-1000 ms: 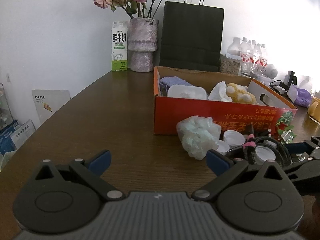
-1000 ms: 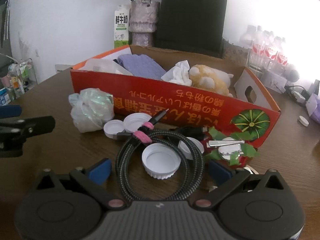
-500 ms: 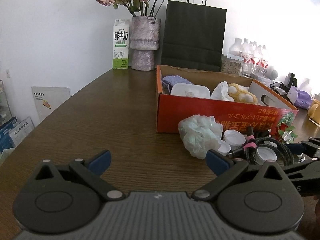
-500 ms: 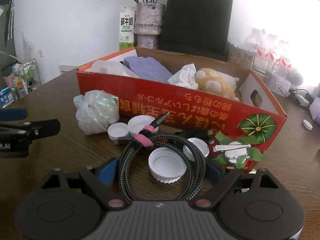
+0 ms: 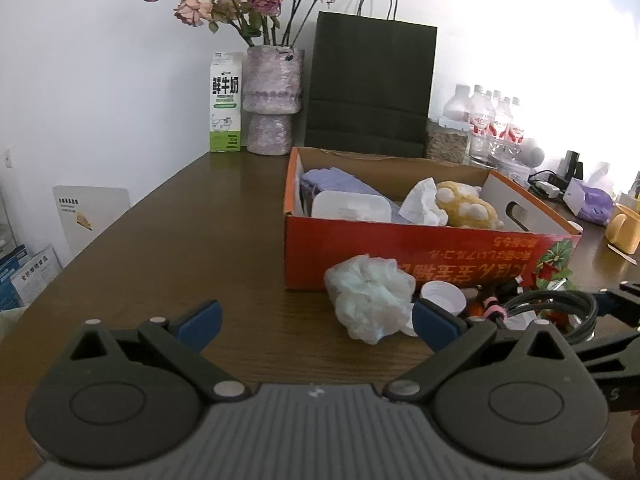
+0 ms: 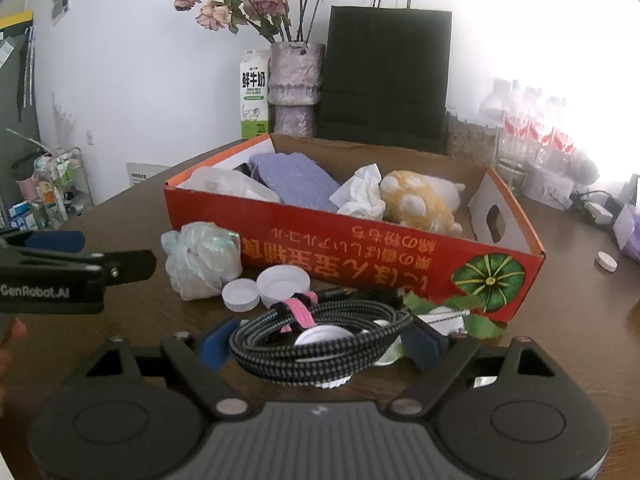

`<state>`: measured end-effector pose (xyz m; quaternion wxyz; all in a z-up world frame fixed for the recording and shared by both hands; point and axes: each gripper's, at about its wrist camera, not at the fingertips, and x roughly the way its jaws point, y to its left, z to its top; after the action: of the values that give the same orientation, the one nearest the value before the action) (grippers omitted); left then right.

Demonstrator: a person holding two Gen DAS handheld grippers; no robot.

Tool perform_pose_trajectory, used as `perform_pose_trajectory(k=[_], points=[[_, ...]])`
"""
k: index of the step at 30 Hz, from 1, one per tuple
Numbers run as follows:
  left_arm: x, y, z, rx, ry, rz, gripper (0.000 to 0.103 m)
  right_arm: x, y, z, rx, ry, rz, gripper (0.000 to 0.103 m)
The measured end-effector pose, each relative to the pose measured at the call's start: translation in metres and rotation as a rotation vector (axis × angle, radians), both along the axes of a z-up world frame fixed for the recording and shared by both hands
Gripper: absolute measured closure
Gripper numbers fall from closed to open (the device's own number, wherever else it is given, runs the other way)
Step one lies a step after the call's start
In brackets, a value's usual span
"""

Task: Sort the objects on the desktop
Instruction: 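Move left tool to crumpled plastic bag while right tool approaches braided black cable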

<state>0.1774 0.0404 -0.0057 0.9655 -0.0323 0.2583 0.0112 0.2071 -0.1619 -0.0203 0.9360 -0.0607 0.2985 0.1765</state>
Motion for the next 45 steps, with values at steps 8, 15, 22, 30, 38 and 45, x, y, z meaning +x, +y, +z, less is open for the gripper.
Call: perform_pose_trajectory(k=[8, 15, 22, 30, 38, 45], points=[[-0.006, 0.004, -0.006, -0.001, 0.023, 0.014, 0.000, 0.003, 0.001, -0.013, -0.014, 0.076, 0.034, 0.029], [-0.007, 0.010, -0.009, -0.009, 0.031, 0.007, 0.000, 0.010, 0.009, -0.015, -0.088, 0.088, 0.029, 0.021], [-0.008, 0.017, -0.012, -0.018, 0.038, -0.012, 0.000, 0.020, 0.021, -0.016, -0.164, 0.100, 0.009, 0.012], [-0.008, 0.024, -0.013, -0.041, 0.034, -0.020, 0.000, 0.032, 0.029, -0.014, -0.199, 0.125, -0.003, 0.005], [-0.009, 0.031, -0.015, -0.057, 0.046, -0.008, 0.000, 0.033, 0.030, -0.013, -0.182, 0.135, 0.006, 0.012], [-0.010, 0.031, -0.011, -0.054, 0.036, -0.001, 0.000, 0.023, 0.023, -0.004, -0.147, 0.090, -0.003, 0.013]])
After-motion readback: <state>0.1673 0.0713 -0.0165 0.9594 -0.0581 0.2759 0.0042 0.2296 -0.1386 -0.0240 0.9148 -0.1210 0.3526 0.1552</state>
